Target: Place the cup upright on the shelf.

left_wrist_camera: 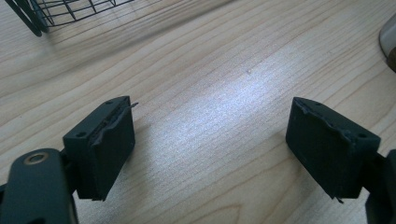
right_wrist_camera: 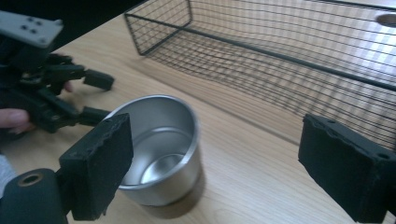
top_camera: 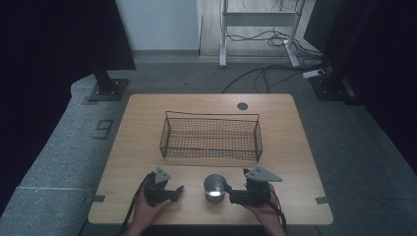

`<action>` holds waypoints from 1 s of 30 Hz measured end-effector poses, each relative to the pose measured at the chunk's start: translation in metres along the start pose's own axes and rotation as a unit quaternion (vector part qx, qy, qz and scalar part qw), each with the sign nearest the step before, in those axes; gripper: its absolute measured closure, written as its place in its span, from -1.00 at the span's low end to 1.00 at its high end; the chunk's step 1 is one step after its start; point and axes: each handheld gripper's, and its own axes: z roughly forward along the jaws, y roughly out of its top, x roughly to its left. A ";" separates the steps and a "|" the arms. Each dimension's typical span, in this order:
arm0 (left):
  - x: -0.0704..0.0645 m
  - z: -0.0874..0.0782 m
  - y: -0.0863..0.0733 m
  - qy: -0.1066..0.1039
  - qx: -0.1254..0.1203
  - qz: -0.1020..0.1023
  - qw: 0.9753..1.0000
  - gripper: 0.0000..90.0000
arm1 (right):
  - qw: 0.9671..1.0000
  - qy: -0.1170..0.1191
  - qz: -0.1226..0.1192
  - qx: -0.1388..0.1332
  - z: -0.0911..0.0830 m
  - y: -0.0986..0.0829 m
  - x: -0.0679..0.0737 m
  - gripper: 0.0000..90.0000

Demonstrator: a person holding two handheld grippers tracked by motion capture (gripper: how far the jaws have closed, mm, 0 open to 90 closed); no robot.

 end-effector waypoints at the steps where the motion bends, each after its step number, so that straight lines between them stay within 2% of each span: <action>1: 0.000 0.000 0.000 0.000 0.000 0.000 1.000 -0.66 | 1.000 0.003 -0.003 0.001 0.001 0.000 0.003 -0.78; 5: 0.000 0.000 0.000 0.000 0.000 0.000 1.000 -0.66 | 1.000 0.013 -0.015 0.003 0.006 0.002 0.013 -0.78; 11: 0.000 0.000 0.000 0.000 0.000 0.000 1.000 -0.66 | 1.000 0.019 -0.019 0.005 0.009 0.003 0.019 -0.78; 13: 0.000 0.000 0.000 0.000 0.000 0.000 1.000 -0.65 | 0.999 0.028 -0.025 0.009 0.011 0.003 0.023 -0.78; 30: 0.000 0.000 0.000 0.000 0.000 0.000 1.000 -0.66 | 0.998 0.050 -0.037 0.028 0.027 -0.001 0.038 -0.81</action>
